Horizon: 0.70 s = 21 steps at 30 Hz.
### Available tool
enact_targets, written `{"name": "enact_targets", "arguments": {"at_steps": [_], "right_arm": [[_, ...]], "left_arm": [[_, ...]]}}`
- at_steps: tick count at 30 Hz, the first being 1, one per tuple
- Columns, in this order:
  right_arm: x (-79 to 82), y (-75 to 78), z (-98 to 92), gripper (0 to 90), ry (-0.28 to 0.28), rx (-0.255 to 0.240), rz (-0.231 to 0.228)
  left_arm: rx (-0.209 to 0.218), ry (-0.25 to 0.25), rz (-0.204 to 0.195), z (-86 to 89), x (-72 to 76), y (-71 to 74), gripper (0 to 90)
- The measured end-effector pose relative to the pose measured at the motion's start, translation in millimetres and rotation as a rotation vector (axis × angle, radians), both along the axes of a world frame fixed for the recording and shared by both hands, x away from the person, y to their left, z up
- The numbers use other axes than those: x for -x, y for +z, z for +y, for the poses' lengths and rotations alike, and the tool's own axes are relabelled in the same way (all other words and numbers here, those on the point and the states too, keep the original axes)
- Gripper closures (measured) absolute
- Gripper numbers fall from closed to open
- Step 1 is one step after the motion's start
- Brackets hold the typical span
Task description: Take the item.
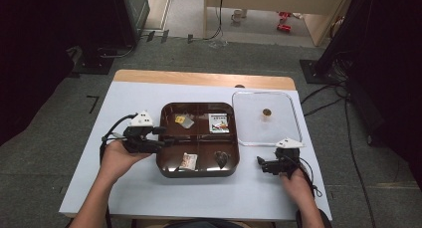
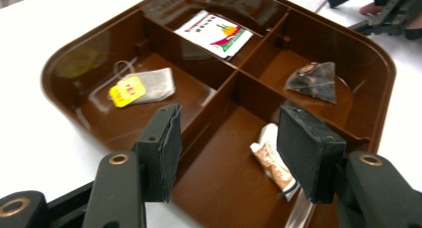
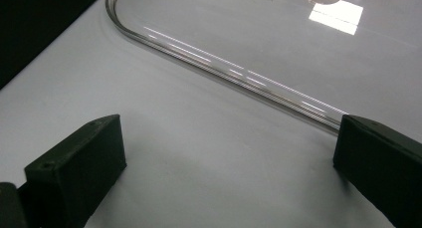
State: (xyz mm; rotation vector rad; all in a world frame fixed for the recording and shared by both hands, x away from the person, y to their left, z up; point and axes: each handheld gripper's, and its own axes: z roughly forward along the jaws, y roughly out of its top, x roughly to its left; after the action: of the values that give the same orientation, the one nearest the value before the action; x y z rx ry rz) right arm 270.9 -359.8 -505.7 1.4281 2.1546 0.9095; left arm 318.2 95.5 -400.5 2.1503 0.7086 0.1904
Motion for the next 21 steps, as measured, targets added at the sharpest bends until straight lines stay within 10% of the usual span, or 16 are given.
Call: {"name": "enact_targets", "arguments": {"at_steps": [12,21], "right_arm": [[0.0,0.0,0.0,0.0,0.0,0.0,0.0],[0.0,0.0,0.0,0.0,0.0,0.0,0.0]], "left_arm": [[-0.023,-0.072,-0.009,-28.6,3.5,-13.3,43.9],[-0.117,-0.124,0.02,-47.0,2.3,-30.6,47.5]]}}
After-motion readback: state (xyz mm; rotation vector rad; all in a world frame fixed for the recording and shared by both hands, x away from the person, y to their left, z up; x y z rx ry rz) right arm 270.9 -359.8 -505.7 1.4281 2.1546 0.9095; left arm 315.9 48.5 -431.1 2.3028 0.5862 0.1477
